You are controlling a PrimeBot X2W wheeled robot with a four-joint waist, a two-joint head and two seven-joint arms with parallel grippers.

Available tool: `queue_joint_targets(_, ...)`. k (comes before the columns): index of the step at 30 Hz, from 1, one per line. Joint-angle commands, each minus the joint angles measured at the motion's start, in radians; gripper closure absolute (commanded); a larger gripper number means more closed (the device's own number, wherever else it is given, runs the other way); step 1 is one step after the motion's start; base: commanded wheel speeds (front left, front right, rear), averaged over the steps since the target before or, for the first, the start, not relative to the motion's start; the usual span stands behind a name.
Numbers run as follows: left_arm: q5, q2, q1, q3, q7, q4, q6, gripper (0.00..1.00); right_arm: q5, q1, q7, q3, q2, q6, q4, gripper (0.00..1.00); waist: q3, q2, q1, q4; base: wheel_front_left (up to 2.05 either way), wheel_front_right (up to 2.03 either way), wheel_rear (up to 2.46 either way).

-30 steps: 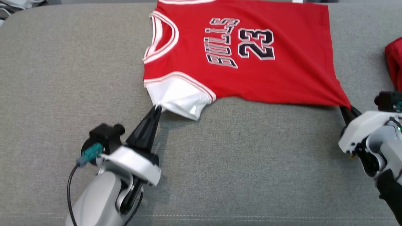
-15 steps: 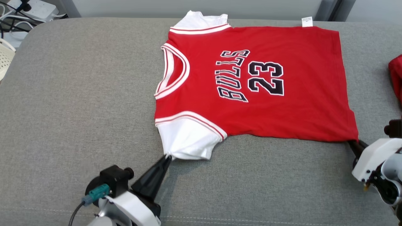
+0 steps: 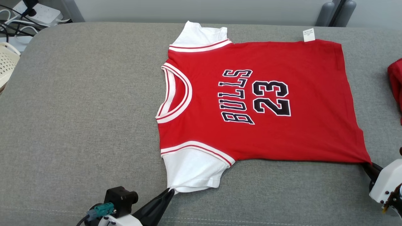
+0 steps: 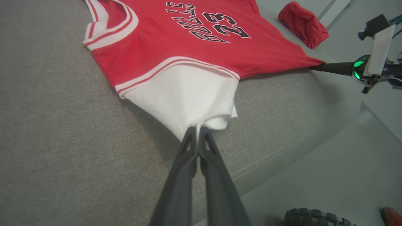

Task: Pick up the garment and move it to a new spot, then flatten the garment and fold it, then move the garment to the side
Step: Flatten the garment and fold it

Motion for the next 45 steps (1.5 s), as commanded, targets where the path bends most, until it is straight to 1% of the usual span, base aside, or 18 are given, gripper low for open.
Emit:
queue_joint_targets(1,0.006,0.019,-0.014,0.034,0.003,-0.02,0.008,1.0,0.012,0.036,-0.007,0.009,-0.04,0.0,-0.012,1.0,0.002,0.0,0.0,-0.002,0.0,0.0,0.0)
queue_joint_targets(5,-0.008,0.001,-0.021,-0.005,0.025,0.033,-0.008,1.0,-0.009,0.032,-0.041,0.028,-0.029,0.0,0.006,1.0,0.006,0.0,0.0,-0.005,0.0,0.0,0.0)
queue_joint_targets(9,0.0,-0.02,-0.052,-0.035,0.015,0.116,-0.021,1.0,-0.034,0.032,-0.082,0.051,-0.003,0.0,0.039,1.0,0.007,0.0,0.0,-0.007,0.0,0.0,0.0)
queue_joint_targets(11,0.003,-0.035,-0.069,-0.044,0.009,0.159,-0.023,1.0,-0.042,0.034,-0.108,0.06,0.006,0.0,0.04,0.47,0.005,0.0,0.0,-0.008,0.0,0.0,0.0)
queue_joint_targets(12,0.005,-0.043,-0.077,-0.043,0.001,0.18,-0.021,0.86,-0.045,0.035,-0.126,0.061,0.008,0.0,0.043,0.0,0.002,0.0,0.0,-0.009,0.0,0.0,0.0)
queue_joint_targets(13,0.012,-0.048,-0.085,-0.046,-0.006,0.2,-0.02,0.61,-0.051,0.037,-0.142,0.067,0.011,0.0,0.041,0.0,-0.002,0.0,0.0,-0.011,0.0,0.0,0.0)
queue_joint_targets(14,0.021,-0.052,-0.092,-0.048,-0.014,0.218,-0.015,0.32,-0.058,0.038,-0.161,0.071,0.01,0.0,0.042,0.0,-0.006,0.0,0.0,-0.012,0.0,0.0,0.0)
queue_joint_targets(15,0.026,-0.058,-0.096,-0.047,-0.022,0.234,-0.008,0.0,-0.065,0.04,-0.181,0.072,0.007,0.0,0.047,0.0,-0.011,0.0,0.0,-0.014,0.0,0.0,0.0)
queue_joint_targets(19,0.023,-0.073,-0.093,-0.031,-0.045,0.268,0.023,0.0,-0.093,0.053,-0.232,0.072,-0.008,0.0,0.045,0.0,-0.036,0.0,0.0,-0.02,0.0,0.0,0.0)
queue_joint_targets(23,0.032,-0.055,-0.063,0.012,-0.083,0.255,0.097,0.0,-0.164,0.056,-0.257,0.031,-0.024,0.0,0.035,0.0,-0.066,0.0,0.0,-0.034,0.0,0.0,0.0)
queue_joint_targets(24,0.029,-0.054,-0.051,0.03,-0.097,0.242,0.121,0.0,-0.19,0.054,-0.257,-0.002,-0.025,0.0,0.022,0.0,-0.074,0.0,0.0,-0.037,0.0,0.0,0.0)
queue_joint_targets(25,0.026,-0.051,-0.029,0.066,-0.127,0.208,0.168,0.0,-0.254,0.067,-0.258,-0.085,-0.022,0.0,-0.014,0.0,-0.089,0.0,0.0,-0.042,0.0,0.0,0.0)
queue_joint_targets(26,0.022,-0.053,-0.019,0.083,-0.144,0.188,0.188,0.0,-0.289,0.081,-0.258,-0.132,-0.015,0.0,-0.043,0.0,-0.098,0.0,0.0,-0.044,0.0,0.0,0.0)
queue_joint_targets(31,0.018,-0.072,0.014,0.149,-0.244,0.107,0.257,0.0,-0.459,0.185,-0.258,-0.337,0.039,0.0,-0.151,0.0,-0.144,0.0,0.0,-0.048,0.0,0.0,0.0)
queue_joint_targets(32,0.018,-0.072,0.014,0.149,-0.244,0.107,0.257,0.0,-0.459,0.185,-0.258,-0.337,0.039,0.0,-0.151,0.0,-0.144,0.0,0.0,-0.048,0.0,0.0,0.0)
queue_joint_targets(36,0.022,-0.113,0.018,0.19,-0.303,0.061,0.293,0.0,-0.588,0.25,-0.258,-0.479,0.118,0.0,-0.255,0.0,-0.173,0.0,0.0,-0.052,0.0,0.0,0.0)
queue_joint_targets(40,0.037,-0.167,0.018,0.237,-0.328,0.025,0.315,0.0,-0.689,0.298,-0.258,-0.565,0.206,0.0,-0.361,0.0,-0.19,0.0,0.0,-0.057,0.0,0.0,0.0)
queue_joint_targets(45,0.084,-0.243,0.039,0.316,-0.333,-0.015,0.316,0.0,-0.767,0.354,-0.259,-0.649,0.321,0.0,-0.44,0.0,-0.215,0.0,0.0,-0.063,0.0,0.0,0.0)
